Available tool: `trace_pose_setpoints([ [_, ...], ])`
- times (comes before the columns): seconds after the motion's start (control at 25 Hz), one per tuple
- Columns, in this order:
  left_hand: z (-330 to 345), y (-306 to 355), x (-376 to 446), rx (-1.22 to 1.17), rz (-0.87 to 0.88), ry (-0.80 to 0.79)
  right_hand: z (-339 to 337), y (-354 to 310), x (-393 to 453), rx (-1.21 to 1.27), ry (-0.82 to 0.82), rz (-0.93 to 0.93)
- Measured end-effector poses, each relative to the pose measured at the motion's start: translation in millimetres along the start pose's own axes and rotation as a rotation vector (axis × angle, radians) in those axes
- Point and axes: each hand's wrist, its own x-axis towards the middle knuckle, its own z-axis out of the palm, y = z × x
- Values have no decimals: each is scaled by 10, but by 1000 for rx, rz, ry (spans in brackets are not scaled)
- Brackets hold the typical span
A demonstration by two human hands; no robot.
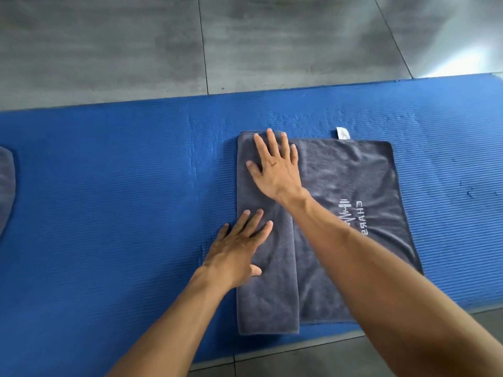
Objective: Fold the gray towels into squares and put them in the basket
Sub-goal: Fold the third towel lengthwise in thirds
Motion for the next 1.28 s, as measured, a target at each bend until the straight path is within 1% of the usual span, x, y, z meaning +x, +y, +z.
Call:
trace_pose_setpoints([
  [0.08,12,-14,8,-1,-4,29,138,-36,-537,76,198,-48],
  [0.12,20,-15,-5,-6,-6,52,263,-28,-898,132,237,-84],
  [0.2,63,-11,-66,-43,-3,118,515,26,-1618,203,200,-113],
  [0.28,180,5,-143,-128,-3,184,703,141,-2070,150,163,-82],
  [0.4,418,120,-321,-313,-60,321,696,140,-2231,8,174,-57],
  [0.48,515,218,-421,-421,-130,433,626,41,-2252,-62,199,-143],
  [0.56,532,271,-467,-596,-241,503,603,-65,-2299,-62,207,-204],
  [0.6,509,296,-474,-727,-302,513,576,-104,-2309,-24,181,-184],
  [0.68,406,333,-475,-1019,-451,474,533,-149,-2247,130,130,-84],
  [0.72,341,357,-483,-1135,-516,429,503,-164,-2190,227,115,-25],
  [0.8,254,383,-497,-1267,-575,337,390,-217,-2096,406,54,107],
  [0.88,205,388,-508,-1370,-564,333,285,-266,-2015,542,-24,241],
  [0.96,144,436,-537,-1500,-510,353,174,-313,-1951,675,-113,396],
  [1.0,128,457,-545,-1555,-480,345,133,-322,-1915,690,-136,445],
  [1.08,102,470,-550,-1617,-415,290,95,-301,-1860,658,-119,464],
  [1.16,81,475,-548,-1625,-390,244,79,-239,-1860,700,-27,441],
  [1.2,74,478,-540,-1596,-399,245,72,-191,-1881,762,20,440],
  [1.28,84,497,-507,-1481,-437,274,48,-66,-1959,970,94,474],
])
